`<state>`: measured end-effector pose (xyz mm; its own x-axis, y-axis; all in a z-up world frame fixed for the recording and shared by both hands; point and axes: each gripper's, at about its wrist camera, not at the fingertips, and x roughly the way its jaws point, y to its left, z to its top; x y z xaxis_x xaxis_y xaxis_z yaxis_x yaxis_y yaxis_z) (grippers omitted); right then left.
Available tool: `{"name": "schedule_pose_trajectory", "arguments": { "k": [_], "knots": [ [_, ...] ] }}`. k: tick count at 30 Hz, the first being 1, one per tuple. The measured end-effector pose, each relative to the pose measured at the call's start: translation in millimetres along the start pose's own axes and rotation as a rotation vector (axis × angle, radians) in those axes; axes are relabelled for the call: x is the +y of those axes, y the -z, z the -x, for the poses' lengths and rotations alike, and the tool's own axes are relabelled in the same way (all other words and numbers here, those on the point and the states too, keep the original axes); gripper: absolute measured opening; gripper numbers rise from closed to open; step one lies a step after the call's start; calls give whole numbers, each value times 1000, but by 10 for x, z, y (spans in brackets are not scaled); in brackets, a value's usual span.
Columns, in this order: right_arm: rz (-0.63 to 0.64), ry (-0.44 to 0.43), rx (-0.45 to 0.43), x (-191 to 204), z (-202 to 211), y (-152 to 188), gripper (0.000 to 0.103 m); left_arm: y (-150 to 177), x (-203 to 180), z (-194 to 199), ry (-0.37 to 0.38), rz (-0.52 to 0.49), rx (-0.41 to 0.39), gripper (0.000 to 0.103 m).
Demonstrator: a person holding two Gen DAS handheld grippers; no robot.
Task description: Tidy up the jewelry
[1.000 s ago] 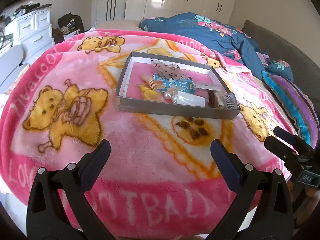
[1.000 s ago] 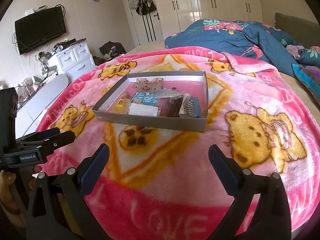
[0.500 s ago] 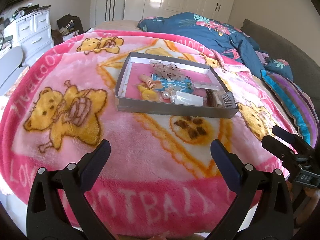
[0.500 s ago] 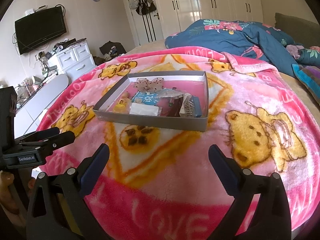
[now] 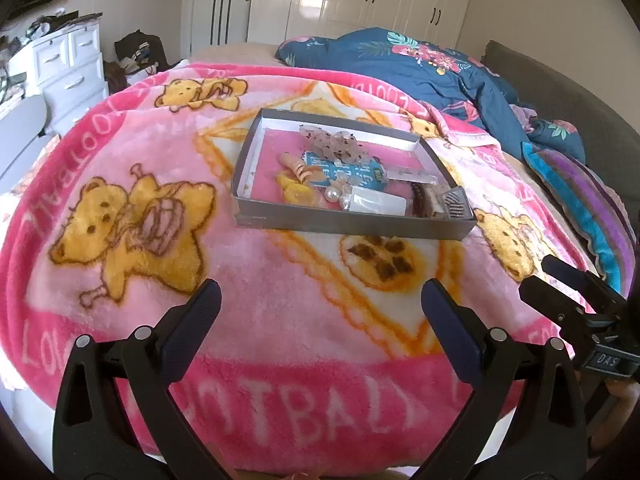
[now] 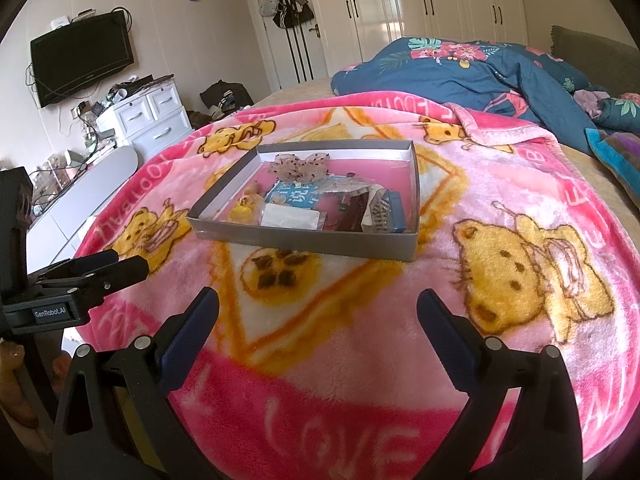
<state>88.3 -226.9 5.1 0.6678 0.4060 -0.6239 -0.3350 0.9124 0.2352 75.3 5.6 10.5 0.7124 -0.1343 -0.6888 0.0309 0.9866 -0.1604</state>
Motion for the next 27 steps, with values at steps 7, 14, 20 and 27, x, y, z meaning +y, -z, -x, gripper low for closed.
{"name": "schedule_pose_trajectory", "arguments": {
  "k": [7,14,20,27],
  "knots": [
    [0,0,0,1,-1,-1,99,-12,-7,-5,5,0,1,94],
    [1,-1,1,-3,0,0,99,-12,-10,-6,7,2,0,94],
    [2,1,2,3,-3,0,99,-11,-14,-8,9,-2,3,94],
    [2,1,3,6,-5,-1,99,-13,-14,-10,8,-1,6,94]
  ]
}}
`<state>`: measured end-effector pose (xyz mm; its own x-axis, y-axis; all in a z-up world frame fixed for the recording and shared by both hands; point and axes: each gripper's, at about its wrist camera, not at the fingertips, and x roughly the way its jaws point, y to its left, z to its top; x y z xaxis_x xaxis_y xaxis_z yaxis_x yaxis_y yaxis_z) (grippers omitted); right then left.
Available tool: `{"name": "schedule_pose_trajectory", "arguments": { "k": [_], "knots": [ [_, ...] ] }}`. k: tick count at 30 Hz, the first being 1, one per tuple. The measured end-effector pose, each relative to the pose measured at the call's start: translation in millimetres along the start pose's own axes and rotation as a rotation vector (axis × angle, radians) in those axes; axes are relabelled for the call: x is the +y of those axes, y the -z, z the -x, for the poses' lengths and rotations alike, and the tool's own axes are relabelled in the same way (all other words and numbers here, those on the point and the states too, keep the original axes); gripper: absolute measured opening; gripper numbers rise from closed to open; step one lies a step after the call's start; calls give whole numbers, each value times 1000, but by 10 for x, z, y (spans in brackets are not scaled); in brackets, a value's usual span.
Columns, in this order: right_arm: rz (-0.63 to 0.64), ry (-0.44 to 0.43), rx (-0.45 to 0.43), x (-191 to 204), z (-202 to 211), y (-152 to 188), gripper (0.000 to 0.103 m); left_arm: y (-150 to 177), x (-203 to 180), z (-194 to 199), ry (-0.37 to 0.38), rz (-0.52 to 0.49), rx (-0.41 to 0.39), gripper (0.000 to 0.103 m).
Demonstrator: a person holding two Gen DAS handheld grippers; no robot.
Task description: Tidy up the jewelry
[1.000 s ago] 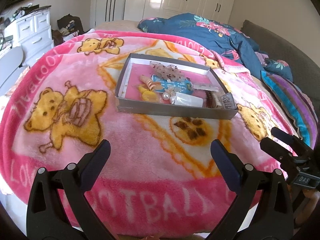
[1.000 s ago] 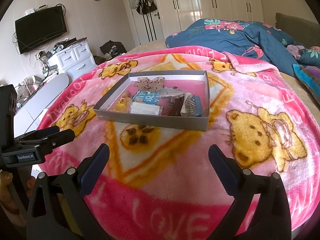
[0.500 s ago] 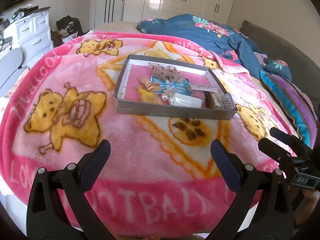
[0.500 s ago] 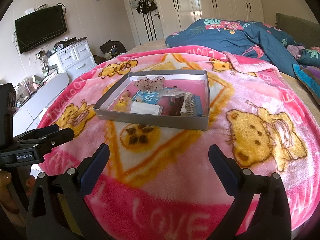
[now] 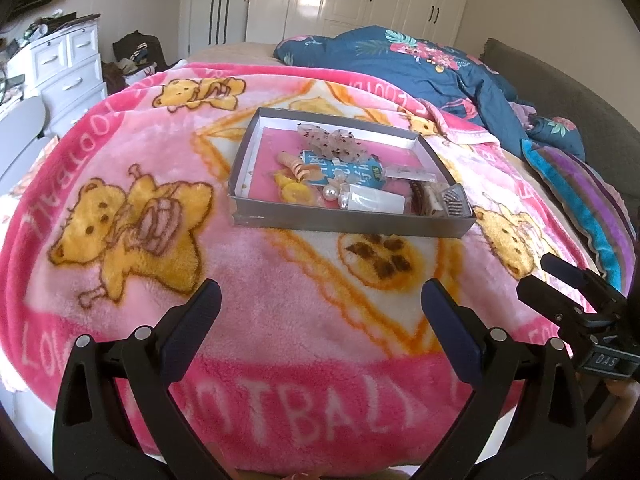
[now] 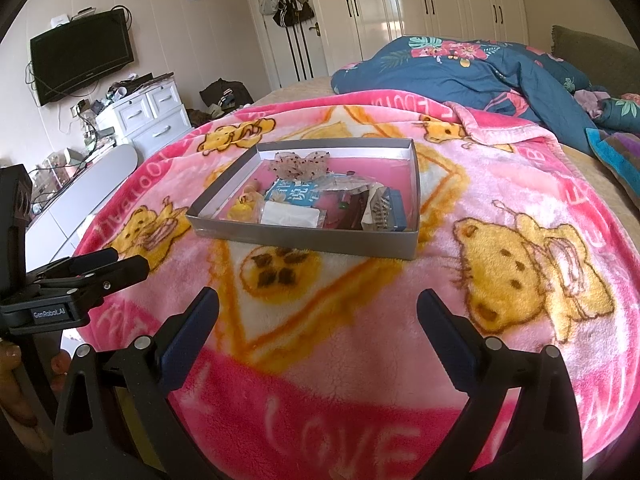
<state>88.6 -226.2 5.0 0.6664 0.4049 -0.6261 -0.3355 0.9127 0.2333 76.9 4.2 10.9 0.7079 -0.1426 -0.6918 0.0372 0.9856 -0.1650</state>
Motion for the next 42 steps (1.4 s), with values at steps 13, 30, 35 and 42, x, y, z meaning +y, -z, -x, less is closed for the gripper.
{"name": "schedule_pose_trajectory", "arguments": {
  "k": [13,30,35,42],
  "knots": [
    [1,1,1,-3,-5,4,99,25,43,-44,0,0,24,94],
    [-187,182,0,-912,-101,-104,99,-150,777,-246,-148,227,99,94],
    [-346,395,40,-1980,-360,-277,99,-436,1729,-627,-371,464,168,94],
    [-549,602,116,-3382,-793,-301,99,-591,2596,-1136,-671,518,116,95]
  ]
}}
